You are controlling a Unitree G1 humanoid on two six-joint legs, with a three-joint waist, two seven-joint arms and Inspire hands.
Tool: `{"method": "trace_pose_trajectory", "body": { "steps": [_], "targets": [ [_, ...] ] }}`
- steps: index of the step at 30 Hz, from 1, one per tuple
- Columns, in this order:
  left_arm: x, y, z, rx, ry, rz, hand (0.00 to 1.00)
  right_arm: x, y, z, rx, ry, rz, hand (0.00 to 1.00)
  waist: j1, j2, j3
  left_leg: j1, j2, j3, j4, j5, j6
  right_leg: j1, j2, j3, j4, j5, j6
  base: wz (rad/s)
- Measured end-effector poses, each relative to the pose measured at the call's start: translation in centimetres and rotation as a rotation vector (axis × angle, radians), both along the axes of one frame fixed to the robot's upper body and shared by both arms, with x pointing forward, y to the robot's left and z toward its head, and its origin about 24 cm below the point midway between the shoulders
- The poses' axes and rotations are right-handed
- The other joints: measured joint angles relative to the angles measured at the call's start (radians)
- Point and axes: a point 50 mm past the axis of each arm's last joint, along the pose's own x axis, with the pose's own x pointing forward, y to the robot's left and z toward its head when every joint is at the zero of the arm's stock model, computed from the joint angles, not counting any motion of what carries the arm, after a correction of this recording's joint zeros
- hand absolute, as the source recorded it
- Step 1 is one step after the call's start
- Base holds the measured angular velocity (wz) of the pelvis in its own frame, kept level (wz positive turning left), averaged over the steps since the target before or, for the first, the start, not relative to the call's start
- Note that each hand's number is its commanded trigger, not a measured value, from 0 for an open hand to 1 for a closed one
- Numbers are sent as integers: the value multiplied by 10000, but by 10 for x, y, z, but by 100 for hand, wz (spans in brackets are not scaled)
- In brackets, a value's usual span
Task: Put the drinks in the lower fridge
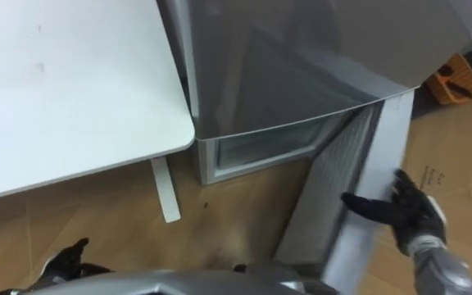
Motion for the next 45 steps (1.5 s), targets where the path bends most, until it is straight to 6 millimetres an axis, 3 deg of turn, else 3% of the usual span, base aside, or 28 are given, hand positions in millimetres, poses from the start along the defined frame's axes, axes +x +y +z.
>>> {"method": "trace_pose_trajectory", "body": {
  "steps": [5, 16, 30, 39, 45],
  "targets": [
    [-1, -1, 0, 153, 97, -361, 0, 5, 6, 4, 146, -199, 91, 0, 212, 115, -14, -35, 20, 17, -4, -21, 40, -86, 15, -136, -6, 105, -38, -13],
    [-5, 0, -1, 506, 262, -609, 0, 6, 7, 3, 222, -182, -196, 0, 351, 13, -45, -190, 33, -147, 111, 71, -2, -108, 36, -318, -94, 193, -136, 2],
    [-13, -3, -1, 468, 403, -800, 0, 9, 20, 0, -37, -35, -724, 0, 426, -46, 18, -280, 26, -298, 211, 70, 2, -104, 4, -433, -127, 214, -142, 2],
    [-18, -4, -3, 439, 840, -1023, 0, 10, 21, 3, 217, -309, -960, 0, 296, 45, 12, -538, 17, -373, 320, 71, 27, -323, -3, -454, -95, 266, -146, 1],
    [-10, -7, -2, 330, 844, -1266, 0, 14, 24, 5, 379, -518, -1003, 0, 321, 181, -13, -575, 3, -355, 378, 63, 44, -443, -10, -404, 83, 261, -145, -2]
  ]
}}
